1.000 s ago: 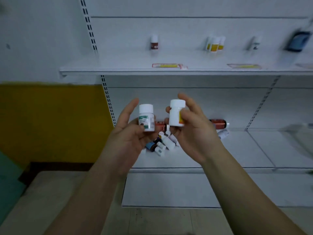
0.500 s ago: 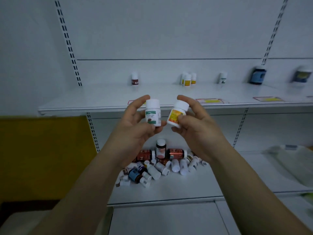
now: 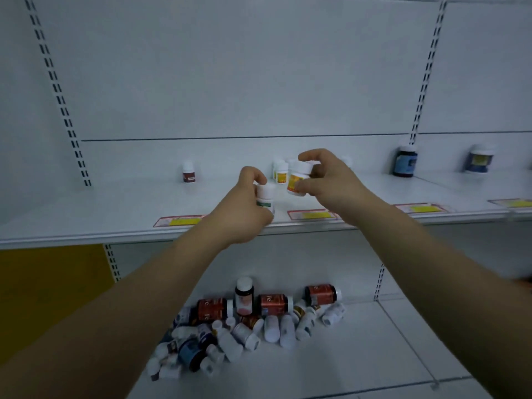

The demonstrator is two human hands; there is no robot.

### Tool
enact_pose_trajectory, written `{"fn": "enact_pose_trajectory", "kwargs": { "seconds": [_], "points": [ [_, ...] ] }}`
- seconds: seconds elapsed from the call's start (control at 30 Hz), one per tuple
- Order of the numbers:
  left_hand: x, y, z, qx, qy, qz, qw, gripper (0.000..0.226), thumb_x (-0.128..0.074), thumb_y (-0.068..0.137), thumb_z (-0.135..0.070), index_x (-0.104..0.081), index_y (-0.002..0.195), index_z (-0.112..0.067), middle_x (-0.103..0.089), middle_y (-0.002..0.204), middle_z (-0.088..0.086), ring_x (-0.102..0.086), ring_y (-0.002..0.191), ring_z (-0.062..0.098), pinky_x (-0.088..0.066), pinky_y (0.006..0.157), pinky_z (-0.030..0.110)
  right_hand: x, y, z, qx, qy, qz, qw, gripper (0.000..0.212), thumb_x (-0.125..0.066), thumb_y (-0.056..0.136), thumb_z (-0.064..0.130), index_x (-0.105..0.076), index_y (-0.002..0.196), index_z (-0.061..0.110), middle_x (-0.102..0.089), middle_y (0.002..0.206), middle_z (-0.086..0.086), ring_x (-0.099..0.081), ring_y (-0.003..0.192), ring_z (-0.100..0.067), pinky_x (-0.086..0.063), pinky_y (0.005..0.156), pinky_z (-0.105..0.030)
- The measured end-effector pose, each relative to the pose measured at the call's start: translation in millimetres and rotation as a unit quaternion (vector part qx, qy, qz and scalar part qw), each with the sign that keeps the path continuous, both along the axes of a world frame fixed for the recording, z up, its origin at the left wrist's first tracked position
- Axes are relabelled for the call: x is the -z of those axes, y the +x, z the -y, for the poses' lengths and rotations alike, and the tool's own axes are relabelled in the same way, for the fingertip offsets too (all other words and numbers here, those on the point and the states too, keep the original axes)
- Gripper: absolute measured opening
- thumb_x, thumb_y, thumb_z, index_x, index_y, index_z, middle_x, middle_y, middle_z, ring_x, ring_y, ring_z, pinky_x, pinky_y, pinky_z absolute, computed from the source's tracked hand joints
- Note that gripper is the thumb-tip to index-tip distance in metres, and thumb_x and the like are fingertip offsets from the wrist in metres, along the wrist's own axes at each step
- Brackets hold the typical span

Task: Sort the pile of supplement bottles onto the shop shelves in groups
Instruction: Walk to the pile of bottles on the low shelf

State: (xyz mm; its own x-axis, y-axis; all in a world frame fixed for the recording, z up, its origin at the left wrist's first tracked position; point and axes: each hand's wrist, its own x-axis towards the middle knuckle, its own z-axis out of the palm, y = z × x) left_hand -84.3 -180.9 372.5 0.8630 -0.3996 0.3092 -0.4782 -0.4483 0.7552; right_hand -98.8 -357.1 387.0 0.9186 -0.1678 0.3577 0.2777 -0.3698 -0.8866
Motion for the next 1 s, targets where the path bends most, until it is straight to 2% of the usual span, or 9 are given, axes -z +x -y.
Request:
{"fn": "enact_pose_trajectory", "kwargs": {
  "seconds": [0.07, 0.17, 0.23, 0.3, 0.47, 0.57, 0.73, 1.0],
  "points": [
    [-0.9, 8.0, 18.8, -0.008, 0.044, 0.026, 0.999, 0.052, -0.057, 0.083, -0.002, -0.03, 0.119, -0.03, -0.049, 0.09, -0.001, -0.051, 0.067, 0.017, -0.046, 0.055, 0.029, -3.6, 17.8, 14.2, 0.015, -0.068, -0.027, 0.997, 0.042, -0.071, 0.082, 0.007, -0.048, 0.112, 0.025, -0.064, 0.101, -0.006, -0.057, 0.063, -0.005, -0.043, 0.051, -0.014],
    [-0.8, 21.3, 40.9, -0.027, 0.07, 0.03, 0.997, 0.058, -0.058, 0.084, -0.004, -0.033, 0.13, -0.029, -0.054, 0.103, 0.001, -0.055, 0.079, 0.018, -0.048, 0.068, 0.029, -1.0, 44.0, 31.5, 0.036, -0.179, -0.053, 0.982, 0.046, -0.073, 0.081, 0.013, -0.047, 0.117, 0.023, -0.059, 0.103, -0.004, -0.055, 0.078, -0.015, -0.045, 0.064, -0.024],
    [0.7, 31.6, 51.3, -0.046, 0.089, 0.023, 0.995, 0.054, -0.06, 0.084, -0.006, -0.037, 0.128, -0.028, -0.055, 0.11, 0.003, -0.056, 0.088, 0.021, -0.049, 0.078, 0.031, 4.6, 59.6, 40.5, 0.041, -0.252, -0.059, 0.965, 0.047, -0.073, 0.082, 0.017, -0.046, 0.121, 0.02, -0.057, 0.106, -0.005, -0.055, 0.087, -0.02, -0.044, 0.073, -0.027],
    [2.2, 40.8, 58.7, -0.064, 0.104, 0.012, 0.992, 0.053, -0.063, 0.084, -0.007, -0.038, 0.126, -0.029, -0.056, 0.11, 0.004, -0.057, 0.09, 0.022, -0.05, 0.081, 0.033, 10.0, 72.8, 48.0, 0.044, -0.31, -0.056, 0.948, 0.046, -0.07, 0.084, 0.021, -0.043, 0.121, 0.019, -0.054, 0.105, -0.004, -0.052, 0.09, -0.021, -0.041, 0.074, -0.029],
    [7.8, 51.4, 63.3, -0.08, 0.09, -0.006, 0.993, 0.057, -0.066, 0.084, -0.01, -0.037, 0.127, -0.033, -0.056, 0.107, 0.001, -0.058, 0.09, 0.019, -0.051, 0.086, 0.036, 13.7, 102.0, 57.9, 0.046, -0.373, -0.04, 0.926, 0.044, -0.066, 0.088, 0.023, -0.039, 0.121, 0.015, -0.05, 0.099, -0.003, -0.05, 0.087, -0.02, -0.039, 0.073, -0.028],
    [10.4, 53.0, 61.9, -0.071, 0.066, -0.015, 0.995, 0.058, -0.065, 0.085, -0.008, -0.038, 0.129, -0.034, -0.053, 0.106, -0.002, -0.057, 0.085, 0.012, -0.049, 0.079, 0.028, 13.5, 116.1, 60.8, 0.046, -0.405, -0.032, 0.913, 0.044, -0.064, 0.089, 0.023, -0.039, 0.123, 0.012, -0.051, 0.1, -0.006, -0.048, 0.087, -0.021, -0.038, 0.074, -0.029],
    [8.1, 56.3, 61.6, -0.065, 0.018, -0.038, 0.997, 0.045, -0.064, 0.085, -0.009, -0.043, 0.117, -0.033, -0.057, 0.093, -0.006, -0.058, 0.084, 0.014, -0.048, 0.08, 0.03, 15.6, 135.2, 62.4, 0.057, -0.414, -0.034, 0.908, 0.046, -0.063, 0.09, 0.022, -0.036, 0.125, 0.011, -0.054, 0.103, -0.01, -0.048, 0.087, -0.022, -0.037, 0.074, -0.031],
    [7.7, 62.7, 59.6, -0.045, 0.022, -0.049, 0.998, 0.046, -0.066, 0.086, -0.011, -0.041, 0.117, -0.033, -0.057, 0.09, -0.01, -0.059, 0.084, 0.011, -0.049, 0.079, 0.027, 17.0, 156.5, 54.8, 0.106, -0.425, -0.052, 0.898, 0.042, -0.059, 0.091, 0.019, -0.035, 0.124, 0.01, -0.057, 0.102, -0.012, -0.05, 0.082, -0.023, -0.04, 0.071, -0.033]
  ]
}}
